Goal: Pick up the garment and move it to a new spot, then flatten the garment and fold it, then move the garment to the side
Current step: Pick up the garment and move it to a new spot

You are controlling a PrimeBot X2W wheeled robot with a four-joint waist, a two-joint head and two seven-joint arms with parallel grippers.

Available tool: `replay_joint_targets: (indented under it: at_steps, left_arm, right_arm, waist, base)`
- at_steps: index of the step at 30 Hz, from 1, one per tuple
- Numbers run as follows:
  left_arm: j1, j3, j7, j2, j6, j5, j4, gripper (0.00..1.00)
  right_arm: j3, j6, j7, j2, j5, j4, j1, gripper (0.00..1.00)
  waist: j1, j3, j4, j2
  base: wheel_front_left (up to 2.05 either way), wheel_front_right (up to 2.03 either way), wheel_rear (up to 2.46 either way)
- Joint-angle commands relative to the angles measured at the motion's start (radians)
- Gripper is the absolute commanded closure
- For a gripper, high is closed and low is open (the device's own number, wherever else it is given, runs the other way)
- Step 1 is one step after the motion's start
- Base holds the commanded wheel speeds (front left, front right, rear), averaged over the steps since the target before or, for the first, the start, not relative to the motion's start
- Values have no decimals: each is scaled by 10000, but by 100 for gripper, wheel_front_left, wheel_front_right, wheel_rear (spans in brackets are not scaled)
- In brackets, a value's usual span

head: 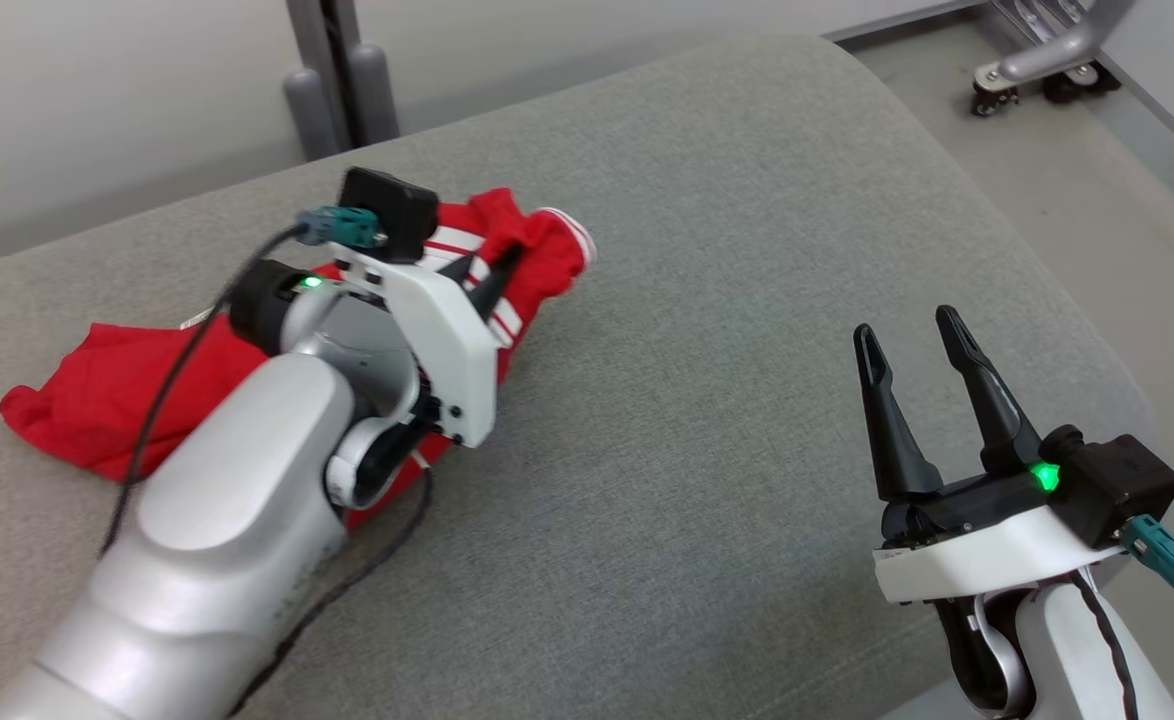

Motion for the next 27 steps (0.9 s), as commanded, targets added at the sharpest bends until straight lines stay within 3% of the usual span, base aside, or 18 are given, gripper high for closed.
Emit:
replay_joint_targets:
  at_steps: [1,6,11,12,13,21,27]
  left_arm:
    - [-129,-36,-249,-232,-91,73,274,100]
    - [-437,-383,-943,-1063,-373,303,1162,100]
    - [-561,-732,-1226,-1536,-714,416,2022,100]
    - [-580,-803,-1301,-1630,-773,424,2194,39]
    - [-595,-864,-1386,-1711,-859,427,2381,0]
    - [-873,-1038,-2365,-1960,-1159,472,3095,0]
    - [-558,-809,-3277,-1564,-1068,488,2933,0]
  right_arm:
    - [22,20,-15,-65,93,-81,10,0]
    - [79,20,-15,-65,166,-103,-33,0]
    - [101,20,-15,-65,176,-29,-41,0]
    - [106,20,-15,-65,184,-5,-63,0]
    - [113,20,-15,-65,192,10,-82,0]
    - [-91,20,-15,-68,-127,159,12,0]
    - [-237,20,-15,-68,-354,254,126,0]
  waist:
    - [0,220,-248,0]
    - [0,312,-453,0]
    - [0,279,-492,0]
    - [0,271,-486,0]
    - [0,251,-466,0]
    - [0,-127,225,0]
    - [0,-566,941,0]
  base:
    - [0,0,0]
    - [0,0,0]
    - [0,0,0]
    - [0,0,0]
    - [0,0,0]
    - [0,0,0]
    - [0,0,0]
